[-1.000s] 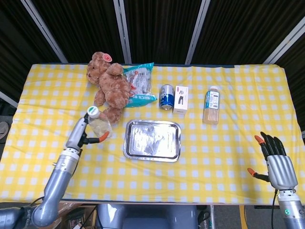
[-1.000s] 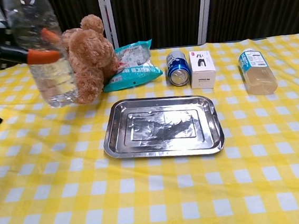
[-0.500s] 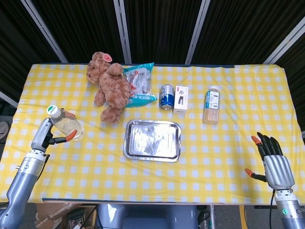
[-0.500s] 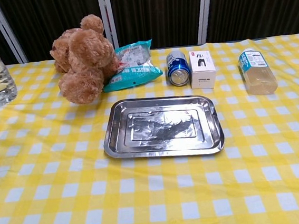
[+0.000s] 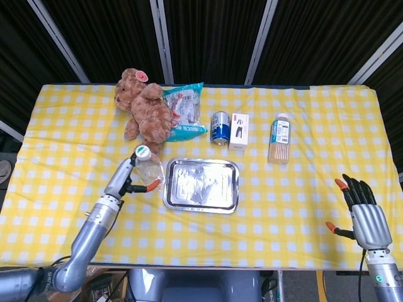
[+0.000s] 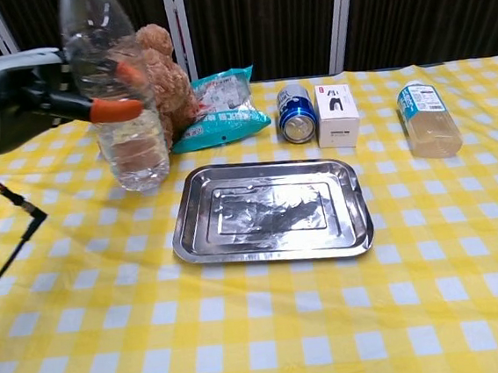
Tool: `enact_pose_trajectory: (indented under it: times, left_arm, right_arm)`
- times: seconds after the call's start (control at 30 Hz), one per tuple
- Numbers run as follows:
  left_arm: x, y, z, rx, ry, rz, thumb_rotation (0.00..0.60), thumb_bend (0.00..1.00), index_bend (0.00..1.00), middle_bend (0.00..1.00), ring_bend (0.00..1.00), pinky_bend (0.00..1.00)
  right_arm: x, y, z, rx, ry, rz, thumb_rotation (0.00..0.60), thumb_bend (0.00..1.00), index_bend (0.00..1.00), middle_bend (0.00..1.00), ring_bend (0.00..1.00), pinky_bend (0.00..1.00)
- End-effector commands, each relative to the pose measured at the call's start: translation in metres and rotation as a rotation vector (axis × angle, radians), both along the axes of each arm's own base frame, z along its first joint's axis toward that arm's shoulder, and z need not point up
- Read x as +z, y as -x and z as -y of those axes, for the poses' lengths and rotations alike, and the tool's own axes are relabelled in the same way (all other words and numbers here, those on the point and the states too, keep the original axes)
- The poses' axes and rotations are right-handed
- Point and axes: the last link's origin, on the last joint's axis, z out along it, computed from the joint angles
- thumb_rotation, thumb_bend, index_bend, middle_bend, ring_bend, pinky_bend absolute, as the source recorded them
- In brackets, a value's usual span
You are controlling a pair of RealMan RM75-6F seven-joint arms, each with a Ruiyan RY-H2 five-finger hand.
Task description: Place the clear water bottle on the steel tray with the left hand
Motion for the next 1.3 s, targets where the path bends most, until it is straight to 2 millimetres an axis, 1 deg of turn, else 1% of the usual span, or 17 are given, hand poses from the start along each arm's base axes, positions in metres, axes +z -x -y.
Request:
enact_pose_trajectory:
  times: [0.03,0.1,0.17,0.23,0.3,0.5,0.97,1.3]
  left_arm:
    - [-0.023,-0.023,-0.008,-0.009,-0.041,-0.042,0.6,0.45,0.52,0.5,0.05,0.05]
    - [-0.036,-0.033,-0.01,-0.005,-0.039,-0.034,0.6,0.45,0.52,0.5,0.05,0.05]
    - [-0.045,-0.038,-0.011,-0.012,-0.041,-0.055,0.6,0.45,0.52,0.5,0.05,0.05]
    - [-0.057,-0.043,-0.012,-0.012,-0.036,-0.072,0.6,0.45,0.52,0.5,0.05,0.05]
    - [-0.066,-0.049,-0.013,-0.002,-0.029,-0.062,0.6,0.45,0.53,0.5,0.05,0.05]
    - [-0.083,-0.058,-0.015,-0.008,-0.015,-0.051,0.6,0.45,0.53,0.5,0.05,0.05]
    - [-0.111,-0.053,-0.018,0.006,0.025,-0.063,0.6,0.45,0.53,0.5,0.05,0.05]
    - [-0.126,-0.046,-0.021,0.019,0.057,-0.062,0.6,0.45,0.53,0.49,0.05,0.05]
  right_arm:
    - [0.001,0.0,0.0,0.001,0.0,0.001,0.6,0.05,0.1,0.0,0.0,0.0]
    - [0.0,0.001,0.0,-0.001,-0.004,0.002,0.6,0.05,0.1,0.0,0.0,0.0]
    - [-0.001,0.0,0.0,0.0,-0.007,0.002,0.6,0.05,0.1,0.0,0.0,0.0]
    - [-0.002,0.0,0.0,0.0,-0.009,0.002,0.6,0.05,0.1,0.0,0.0,0.0]
    - [-0.002,0.0,0.001,0.001,-0.01,-0.005,0.6,0.05,0.1,0.0,0.0,0.0]
    - [-0.002,0.003,0.003,-0.012,-0.01,-0.002,0.6,0.05,0.1,0.0,0.0,0.0]
    - [-0.001,0.003,0.002,-0.008,-0.01,0.004,0.6,0.05,0.1,0.0,0.0,0.0]
    - [0.002,0.003,0.002,-0.008,-0.003,0.011,0.6,0.05,0.1,0.0,0.0,0.0]
